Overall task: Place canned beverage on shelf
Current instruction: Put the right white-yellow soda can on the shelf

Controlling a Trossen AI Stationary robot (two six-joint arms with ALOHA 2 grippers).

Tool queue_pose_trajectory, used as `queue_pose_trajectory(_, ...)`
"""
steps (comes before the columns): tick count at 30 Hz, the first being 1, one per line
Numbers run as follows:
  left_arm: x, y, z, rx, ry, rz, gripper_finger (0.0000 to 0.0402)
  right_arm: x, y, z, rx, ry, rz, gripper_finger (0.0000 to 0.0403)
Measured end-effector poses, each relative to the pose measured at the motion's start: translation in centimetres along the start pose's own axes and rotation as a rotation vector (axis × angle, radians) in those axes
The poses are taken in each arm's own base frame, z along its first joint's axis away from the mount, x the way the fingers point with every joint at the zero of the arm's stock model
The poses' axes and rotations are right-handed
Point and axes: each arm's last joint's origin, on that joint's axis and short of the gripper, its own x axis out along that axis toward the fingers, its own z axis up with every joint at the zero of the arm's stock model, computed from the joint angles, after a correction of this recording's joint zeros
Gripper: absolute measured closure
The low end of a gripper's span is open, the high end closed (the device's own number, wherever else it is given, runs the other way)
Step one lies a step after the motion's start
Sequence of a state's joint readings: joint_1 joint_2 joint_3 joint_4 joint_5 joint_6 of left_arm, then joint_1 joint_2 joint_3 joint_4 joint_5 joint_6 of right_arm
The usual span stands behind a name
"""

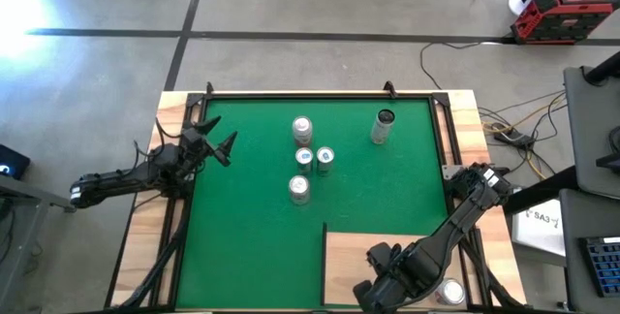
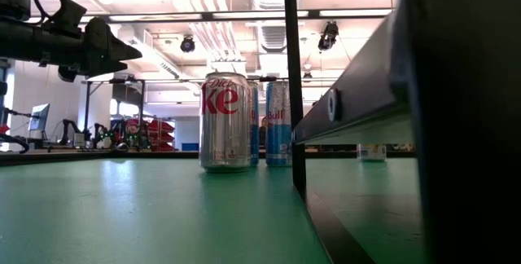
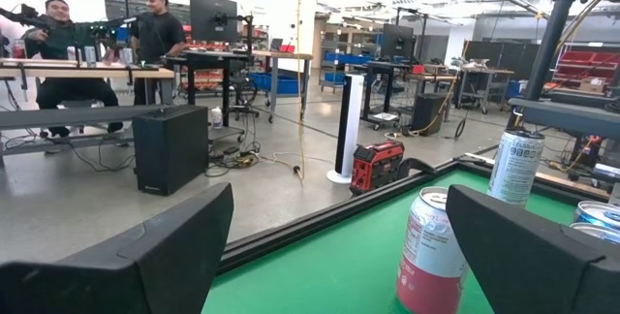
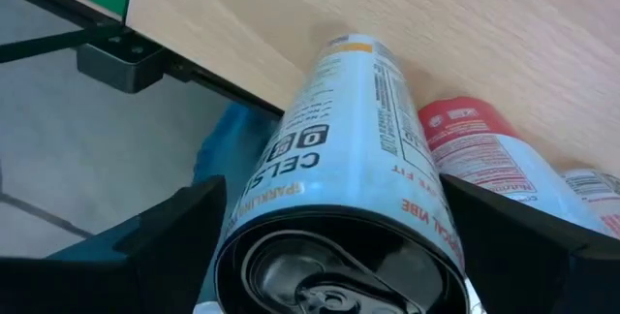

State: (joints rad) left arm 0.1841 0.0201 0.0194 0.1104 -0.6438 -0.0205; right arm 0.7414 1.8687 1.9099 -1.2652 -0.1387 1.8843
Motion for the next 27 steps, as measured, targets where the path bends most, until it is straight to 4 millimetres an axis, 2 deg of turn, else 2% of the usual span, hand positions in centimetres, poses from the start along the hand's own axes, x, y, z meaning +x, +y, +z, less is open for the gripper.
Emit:
queue_pose_trajectory(10,0.0,0.0,0.01,0.0,0.0,0.0,0.0038,-0.01,-0.03,-0.02,0.013,0.004,-0.002,0.0094)
queue_pose_trajectory(16,0.0,0.0,0.0,0.0,0.0,0.0,0.0038,-0.02,-0.01,-0.03,0.088,0.004,-0.001,0.0127)
queue_pose_trajectory(27,0.0,0.0,0.0,0.0,0.0,0.0,0.0038,-0.03,0.34,-0.14,0.186,0.017,0.034,0.0119)
